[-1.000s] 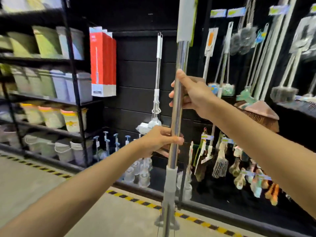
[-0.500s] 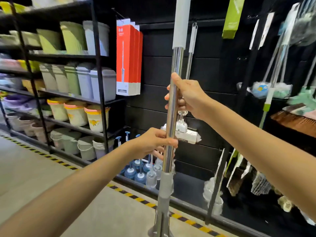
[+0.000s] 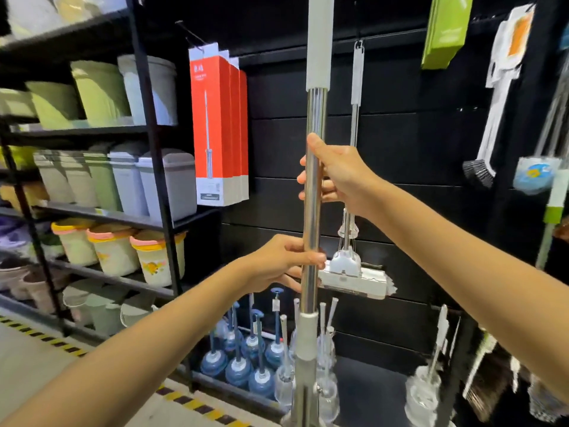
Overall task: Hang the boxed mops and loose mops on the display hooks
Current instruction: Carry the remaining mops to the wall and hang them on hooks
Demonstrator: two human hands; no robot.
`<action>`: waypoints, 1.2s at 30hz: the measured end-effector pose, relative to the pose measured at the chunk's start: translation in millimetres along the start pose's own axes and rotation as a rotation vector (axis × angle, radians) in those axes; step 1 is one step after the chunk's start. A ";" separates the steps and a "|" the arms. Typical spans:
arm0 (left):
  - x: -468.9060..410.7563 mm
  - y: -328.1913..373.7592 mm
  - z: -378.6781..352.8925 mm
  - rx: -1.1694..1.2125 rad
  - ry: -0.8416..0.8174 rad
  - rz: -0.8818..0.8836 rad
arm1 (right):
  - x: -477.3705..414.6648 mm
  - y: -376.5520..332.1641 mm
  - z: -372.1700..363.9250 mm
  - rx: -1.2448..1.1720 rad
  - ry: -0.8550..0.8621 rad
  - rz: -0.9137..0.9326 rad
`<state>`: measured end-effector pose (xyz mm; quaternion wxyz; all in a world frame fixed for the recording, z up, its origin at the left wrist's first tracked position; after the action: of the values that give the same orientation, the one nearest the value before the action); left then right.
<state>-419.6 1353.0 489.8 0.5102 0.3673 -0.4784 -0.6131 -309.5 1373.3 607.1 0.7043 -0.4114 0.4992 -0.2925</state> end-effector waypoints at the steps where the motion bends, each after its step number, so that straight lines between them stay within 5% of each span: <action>1: -14.6 -1.4 8.6 -0.003 -0.011 -0.003 | -13.3 6.6 -1.2 0.009 0.009 -0.005; 20: -296.6 43.2 138.6 -0.109 -0.231 -0.190 | -269.9 77.3 34.3 0.169 0.323 0.033; 36: -485.5 88.2 142.3 -0.138 -0.243 -0.185 | -426.2 140.0 140.9 0.150 0.334 0.034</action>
<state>-427.3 1855.6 595.1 0.4141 0.2970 -0.4576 -0.7286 -317.1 1833.0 705.2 0.6451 -0.2951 0.5928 -0.3813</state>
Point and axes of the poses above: each hand's wrist, its own x-axis away from the middle knuckle, its own z-axis out of the back of the hand, y = z × x, the point moved 4 cm from there along -x, towards the middle knuckle, and after that the axes turned 7 degrees about z, right-handed, at the moved point
